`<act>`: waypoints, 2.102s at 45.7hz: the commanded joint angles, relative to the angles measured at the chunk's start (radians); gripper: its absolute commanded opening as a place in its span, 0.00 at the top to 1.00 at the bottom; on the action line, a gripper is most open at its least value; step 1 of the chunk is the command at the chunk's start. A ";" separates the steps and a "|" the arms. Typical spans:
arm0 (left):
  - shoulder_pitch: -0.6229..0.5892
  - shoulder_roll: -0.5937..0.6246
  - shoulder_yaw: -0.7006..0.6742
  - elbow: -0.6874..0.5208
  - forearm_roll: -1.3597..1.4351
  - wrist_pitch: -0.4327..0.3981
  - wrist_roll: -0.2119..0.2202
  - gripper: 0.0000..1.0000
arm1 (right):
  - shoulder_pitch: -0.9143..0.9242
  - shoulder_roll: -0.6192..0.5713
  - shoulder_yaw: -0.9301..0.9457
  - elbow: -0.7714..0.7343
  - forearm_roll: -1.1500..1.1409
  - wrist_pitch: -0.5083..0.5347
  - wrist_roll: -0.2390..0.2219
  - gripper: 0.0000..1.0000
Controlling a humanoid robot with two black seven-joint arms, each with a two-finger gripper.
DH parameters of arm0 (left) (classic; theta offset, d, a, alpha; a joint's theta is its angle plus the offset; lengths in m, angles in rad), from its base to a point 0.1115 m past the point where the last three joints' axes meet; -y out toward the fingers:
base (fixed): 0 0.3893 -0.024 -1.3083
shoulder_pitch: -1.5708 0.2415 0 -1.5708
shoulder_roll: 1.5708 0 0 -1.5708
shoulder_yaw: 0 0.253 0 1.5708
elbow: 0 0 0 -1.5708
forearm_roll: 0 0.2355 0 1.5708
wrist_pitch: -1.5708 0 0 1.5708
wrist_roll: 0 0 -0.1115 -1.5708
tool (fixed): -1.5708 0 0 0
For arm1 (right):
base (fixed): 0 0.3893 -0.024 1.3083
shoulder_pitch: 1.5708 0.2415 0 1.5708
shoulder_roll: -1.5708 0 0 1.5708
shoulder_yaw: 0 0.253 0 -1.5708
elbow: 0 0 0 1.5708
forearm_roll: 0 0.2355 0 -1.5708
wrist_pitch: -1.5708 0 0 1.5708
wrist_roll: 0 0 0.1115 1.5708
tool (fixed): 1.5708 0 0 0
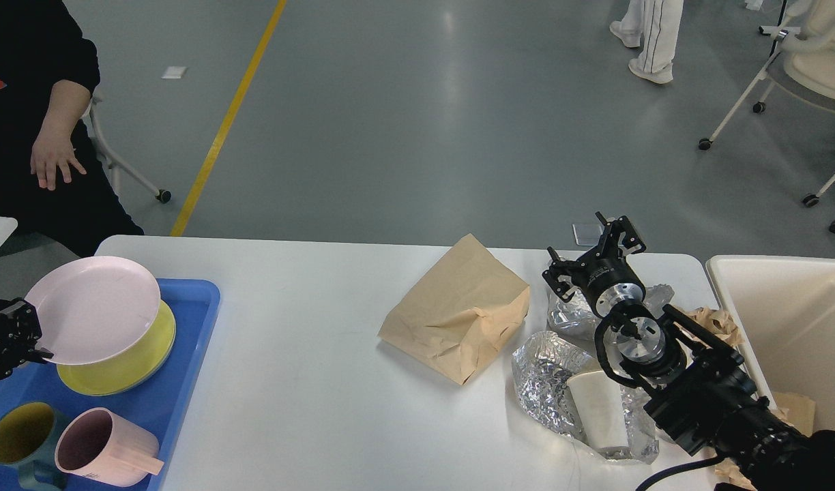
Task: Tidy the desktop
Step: 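Lower the pink plate onto the yellow plate and release, then raise the left gripper above the tray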
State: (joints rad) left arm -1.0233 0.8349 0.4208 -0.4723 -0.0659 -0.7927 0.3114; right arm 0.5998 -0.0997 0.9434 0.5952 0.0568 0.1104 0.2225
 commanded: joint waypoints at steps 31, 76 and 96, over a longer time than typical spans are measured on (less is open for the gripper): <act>0.022 -0.014 -0.014 0.006 -0.002 0.042 -0.002 0.58 | 0.000 0.000 0.000 0.000 0.000 0.000 0.000 0.00; 0.164 -0.204 -0.842 0.141 -0.020 0.326 -0.158 0.04 | 0.000 0.000 0.000 0.000 0.000 0.000 0.000 0.00; 0.218 -0.324 -1.379 0.144 -0.101 0.374 -0.224 0.04 | 0.000 0.000 0.000 0.000 0.000 0.000 0.000 0.00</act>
State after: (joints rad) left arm -0.8056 0.5151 -0.8299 -0.3283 -0.1325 -0.4579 0.0919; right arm 0.5998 -0.1005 0.9435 0.5952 0.0567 0.1105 0.2225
